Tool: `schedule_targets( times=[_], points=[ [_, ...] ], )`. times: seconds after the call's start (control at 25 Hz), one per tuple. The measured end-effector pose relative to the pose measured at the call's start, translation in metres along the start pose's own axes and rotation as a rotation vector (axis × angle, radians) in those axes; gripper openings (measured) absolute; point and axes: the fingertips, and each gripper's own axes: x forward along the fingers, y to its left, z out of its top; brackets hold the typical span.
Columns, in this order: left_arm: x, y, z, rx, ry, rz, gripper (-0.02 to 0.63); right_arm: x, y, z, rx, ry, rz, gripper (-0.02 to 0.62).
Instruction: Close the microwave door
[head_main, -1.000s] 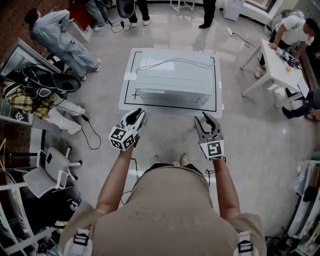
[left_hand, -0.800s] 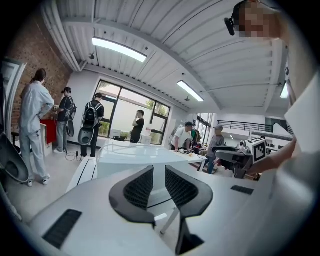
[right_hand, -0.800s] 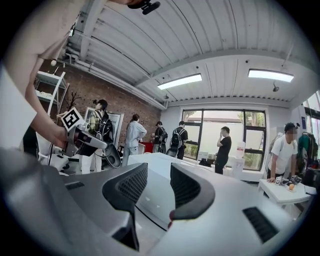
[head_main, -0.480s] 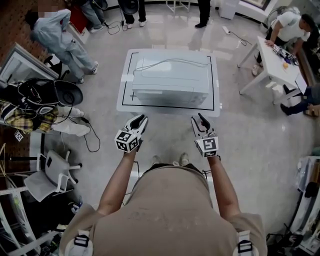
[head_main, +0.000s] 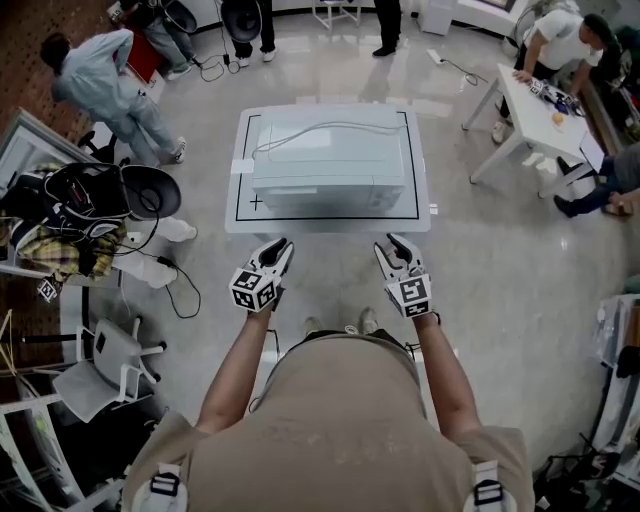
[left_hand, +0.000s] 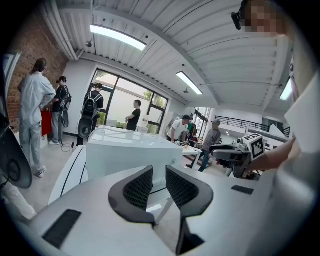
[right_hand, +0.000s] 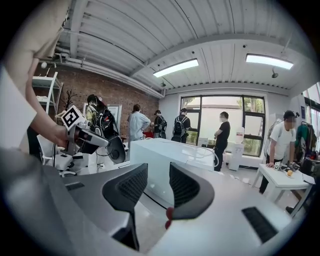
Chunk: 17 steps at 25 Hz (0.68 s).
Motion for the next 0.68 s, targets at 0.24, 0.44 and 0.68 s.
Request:
schedule_targets(
  times=[0.24,0.44,0.68],
  points=[
    [0.014,-0.014,0.003,0.010,0.007,-0.048,0.069,-0.009,-0.008,0.004,-0.006,-0.002,-0.042,0.135],
    [0.025,-0.023,0.005,0.023,0.012,-0.081,0.069,-0.020,-0.013,0.001,-0.002,-0.002,-0.073,0.132],
    [0.030,-0.028,0.007,0.030,0.015,-0.106,0.069,-0.029,-0.016,-0.002,0.009,0.000,-0.101,0.129]
  ],
)
